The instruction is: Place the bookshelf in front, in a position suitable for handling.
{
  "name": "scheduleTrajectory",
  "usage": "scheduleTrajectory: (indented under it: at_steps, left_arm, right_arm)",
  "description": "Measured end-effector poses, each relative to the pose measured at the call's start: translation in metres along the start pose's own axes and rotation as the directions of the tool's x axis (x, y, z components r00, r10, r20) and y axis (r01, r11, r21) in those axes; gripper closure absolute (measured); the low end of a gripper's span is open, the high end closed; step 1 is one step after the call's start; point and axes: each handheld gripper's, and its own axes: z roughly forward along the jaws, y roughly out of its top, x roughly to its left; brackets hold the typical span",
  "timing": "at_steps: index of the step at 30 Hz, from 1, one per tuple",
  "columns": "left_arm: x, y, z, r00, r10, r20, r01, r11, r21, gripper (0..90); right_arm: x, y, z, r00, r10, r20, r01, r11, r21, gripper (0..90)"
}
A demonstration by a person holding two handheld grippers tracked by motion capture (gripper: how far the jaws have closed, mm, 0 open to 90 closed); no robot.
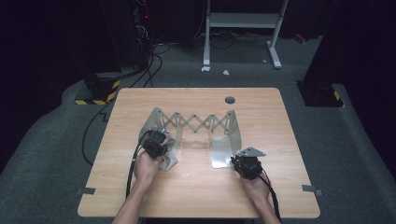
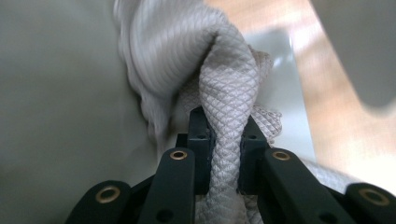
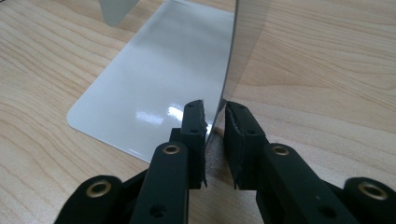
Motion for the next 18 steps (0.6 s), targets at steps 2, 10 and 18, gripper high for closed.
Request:
scheduleTrajectory:
  at_steps: [2,10,18]
  left_arm:
    - [0.0,0.006,0.005,0.9999,-0.004,-0.009,0.004,0.9999,-0.013,79.3]
    - [0.003,-0.026,-0.013,0.9991,-0.015,-0.039,0.014,0.9996,-0.025,79.2]
    - [0.001,-0.059,-0.029,0.9985,-0.05,-0.023,0.049,0.9967,-0.066,78.9]
  right_arm:
    - [0.0,0.0,0.0,1.0,0.0,0.001,0.0,1.0,0.0,78.5]
    - [0.003,0.0,0.0,0.9998,-0.013,0.018,0.013,1.0,-0.002,78.6]
    - [0.003,0.0,0.0,0.9996,-0.017,0.022,0.017,1.0,-0.002,78.5]
